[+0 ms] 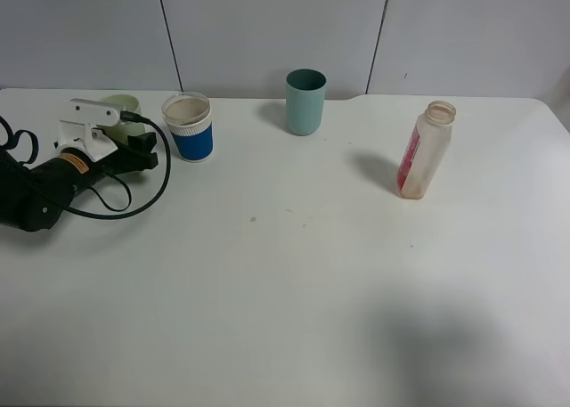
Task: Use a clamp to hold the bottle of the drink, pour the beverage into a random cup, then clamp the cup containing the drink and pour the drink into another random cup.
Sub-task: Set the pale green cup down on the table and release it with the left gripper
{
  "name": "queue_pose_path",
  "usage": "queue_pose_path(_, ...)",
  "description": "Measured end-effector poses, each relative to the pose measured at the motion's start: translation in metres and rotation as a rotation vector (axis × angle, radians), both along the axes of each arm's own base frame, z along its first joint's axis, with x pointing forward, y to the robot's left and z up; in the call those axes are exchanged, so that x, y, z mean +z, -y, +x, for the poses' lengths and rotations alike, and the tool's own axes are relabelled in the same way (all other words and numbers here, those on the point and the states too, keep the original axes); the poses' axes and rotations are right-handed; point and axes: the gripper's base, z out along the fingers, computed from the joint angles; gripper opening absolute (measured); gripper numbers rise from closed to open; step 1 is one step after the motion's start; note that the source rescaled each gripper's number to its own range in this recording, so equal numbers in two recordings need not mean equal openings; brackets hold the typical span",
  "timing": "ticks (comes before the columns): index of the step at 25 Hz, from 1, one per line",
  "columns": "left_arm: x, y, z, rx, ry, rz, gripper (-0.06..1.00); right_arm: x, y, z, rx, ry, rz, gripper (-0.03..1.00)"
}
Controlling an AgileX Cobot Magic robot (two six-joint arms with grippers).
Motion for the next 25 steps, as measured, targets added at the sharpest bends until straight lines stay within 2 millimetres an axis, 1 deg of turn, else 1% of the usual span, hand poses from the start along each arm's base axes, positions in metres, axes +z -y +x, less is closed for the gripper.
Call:
queue_pose_path(6,0.0,0.0,0.0,0.0,0.0,0.0,0.0,0.0,0.0,0.0,0.0,0.0,0.0,0.6)
queue_pose_path(10,0.0,-0.0012,0.0003,0.014,0.0,-0.003,0.01,0.0,0.0,0.0,0.0,0.0,0.0,0.6)
queue_pose_path(12,-0.0003,-0.0021,0.0004,0.026,-0.002,-0.008,0.11,0.0,0.0,0.0,0.0,0.0,0.0,0.6)
queue_pose_path(14,-0.0002,-0.0023,0.0004,0.03,-0.003,-0.013,0.27,0.0,0.0,0.0,0.0,0.0,0.0,0.6)
queue_pose_path(17,-0.0002,-0.0025,0.0005,0.037,-0.008,-0.038,0.45,0.0,0.0,0.0,0.0,0.0,0.0,0.6)
queue_pose_path(23,-0.0002,-0.0027,0.0005,0.058,-0.026,-0.124,0.71,0.0,0.0,0.0,0.0,0.0,0.0,0.6)
queue_pose_path(25,0.0008,-0.0029,0.0007,0.063,-0.026,-0.137,0.75,0.0,0.0,0.0,0.0,0.0,0.0,0.6)
